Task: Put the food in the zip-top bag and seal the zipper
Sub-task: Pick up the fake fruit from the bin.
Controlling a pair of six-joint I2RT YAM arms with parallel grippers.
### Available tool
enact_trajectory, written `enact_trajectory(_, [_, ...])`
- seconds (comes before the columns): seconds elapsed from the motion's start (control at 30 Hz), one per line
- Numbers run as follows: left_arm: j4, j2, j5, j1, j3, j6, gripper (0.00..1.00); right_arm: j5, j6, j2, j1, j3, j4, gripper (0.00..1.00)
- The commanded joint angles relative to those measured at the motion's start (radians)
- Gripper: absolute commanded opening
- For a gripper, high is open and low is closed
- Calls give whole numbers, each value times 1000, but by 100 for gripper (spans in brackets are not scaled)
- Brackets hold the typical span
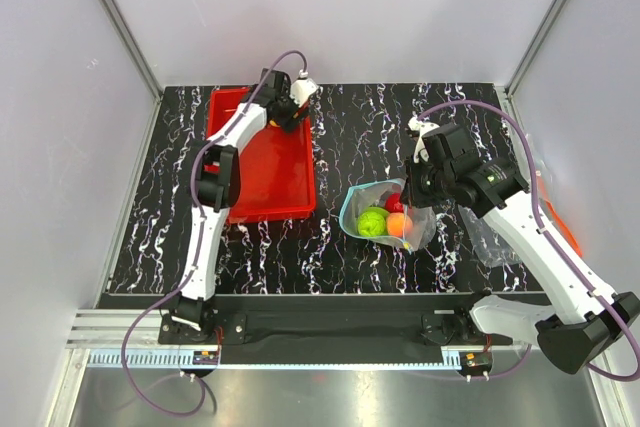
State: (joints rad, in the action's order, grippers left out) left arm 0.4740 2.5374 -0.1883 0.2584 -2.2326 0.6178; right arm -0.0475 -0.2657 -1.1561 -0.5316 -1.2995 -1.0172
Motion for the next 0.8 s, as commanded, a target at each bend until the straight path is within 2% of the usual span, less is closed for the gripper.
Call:
enact_trajectory(0.0, [-47,-113,6,1,131,-59,48,-28,-3,16,4,-38,8,0])
enact_trajectory(0.23, [-219,-438,26,2,376,-219,47,-14,0,-2,4,-41,11,0])
enact_trajectory(0.47, [-75,-658,-66,13,403,-427,47,-6,3,-31,4,-67,20,0])
enact_trajectory(0.6, [-20,-823,-123,76,470,-555,48,1,6,-51,4,-93,31,0])
enact_trajectory(0.77, [-176,-1017,-120,211,651,-671,50,8,-9,-54,4,-107,61,0])
